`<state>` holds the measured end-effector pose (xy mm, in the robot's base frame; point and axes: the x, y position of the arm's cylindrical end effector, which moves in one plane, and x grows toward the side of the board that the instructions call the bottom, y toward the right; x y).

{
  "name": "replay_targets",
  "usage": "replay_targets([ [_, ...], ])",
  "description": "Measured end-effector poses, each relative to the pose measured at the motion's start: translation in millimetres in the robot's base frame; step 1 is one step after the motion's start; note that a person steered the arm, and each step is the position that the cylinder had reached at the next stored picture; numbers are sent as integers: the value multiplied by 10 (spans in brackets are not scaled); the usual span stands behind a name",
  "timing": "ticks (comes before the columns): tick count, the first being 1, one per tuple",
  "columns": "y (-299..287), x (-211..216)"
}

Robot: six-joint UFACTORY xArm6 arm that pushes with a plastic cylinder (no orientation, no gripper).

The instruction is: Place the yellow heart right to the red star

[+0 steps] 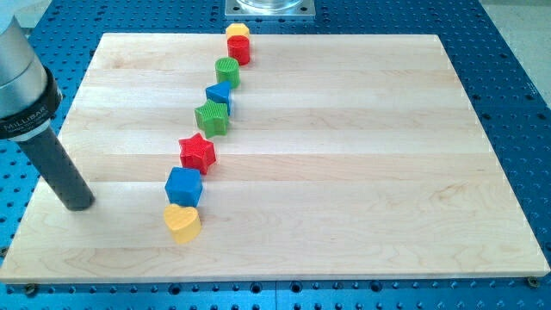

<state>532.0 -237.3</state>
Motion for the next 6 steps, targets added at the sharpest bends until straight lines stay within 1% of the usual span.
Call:
replay_targets([
  [2,18,64],
  [3,562,353],
  [4,987,754],
  [5,1263,572],
  [6,1243,485],
])
